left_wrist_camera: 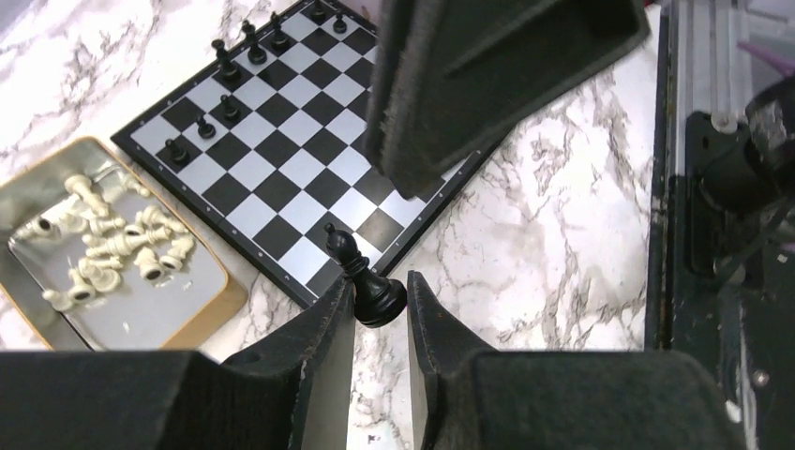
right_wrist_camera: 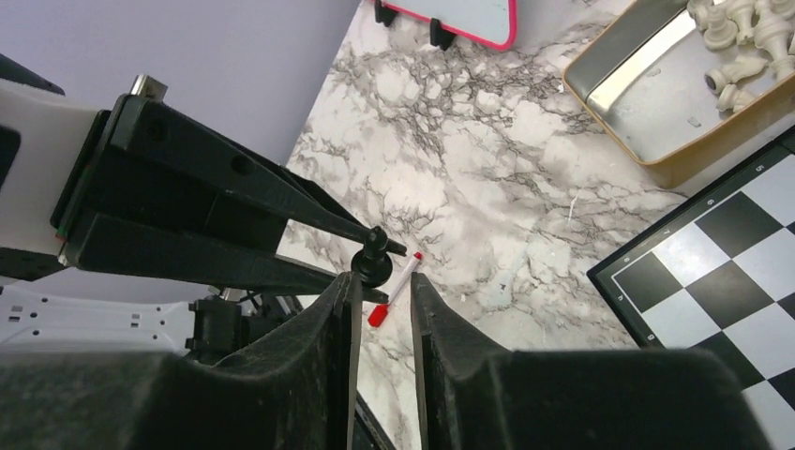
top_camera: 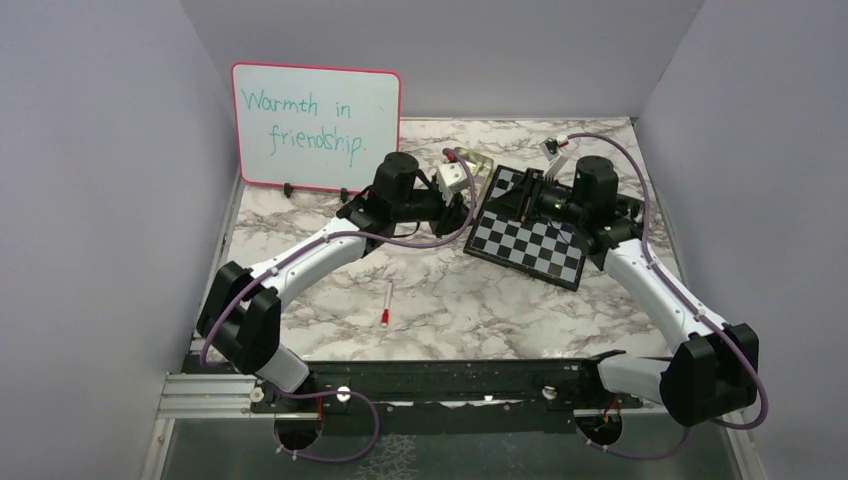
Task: Set up the chess pieces on the board
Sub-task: Pick up the chess piece from the storage box.
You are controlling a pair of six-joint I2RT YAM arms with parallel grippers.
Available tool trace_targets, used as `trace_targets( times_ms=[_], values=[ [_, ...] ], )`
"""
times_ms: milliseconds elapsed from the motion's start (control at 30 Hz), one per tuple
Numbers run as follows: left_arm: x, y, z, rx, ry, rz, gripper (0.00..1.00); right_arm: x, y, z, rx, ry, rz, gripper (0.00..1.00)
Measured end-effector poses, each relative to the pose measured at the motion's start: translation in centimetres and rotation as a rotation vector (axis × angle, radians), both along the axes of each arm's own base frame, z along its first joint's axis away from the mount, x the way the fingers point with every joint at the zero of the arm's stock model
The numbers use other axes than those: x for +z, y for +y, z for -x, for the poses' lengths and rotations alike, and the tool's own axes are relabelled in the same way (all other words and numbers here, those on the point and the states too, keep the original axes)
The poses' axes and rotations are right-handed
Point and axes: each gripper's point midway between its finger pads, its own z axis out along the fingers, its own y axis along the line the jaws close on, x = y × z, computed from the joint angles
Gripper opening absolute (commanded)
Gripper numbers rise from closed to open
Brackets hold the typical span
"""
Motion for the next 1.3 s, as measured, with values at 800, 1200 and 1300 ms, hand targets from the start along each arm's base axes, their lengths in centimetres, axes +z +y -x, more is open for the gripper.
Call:
trace_targets(
  times_ms=[800,1200,1300],
  values=[
    [-1.6,0.7,2.6,-0.228,-0.166,-0.100,0.18,-2.3,1.5,1.9,0.243,0.117,0.022,0.36],
    [-1.6,0.3,3.2,-0.259,-0.183,-0.100,0.17,-3.1,3.2,2.6,0.312,0.156,0.000,0.21],
    [-1.7,0.4,3.2,-0.260,-0.183,-0.103,0.22,-3.1,3.3,2.7,0.312,0.156,0.000,0.12]
  ],
)
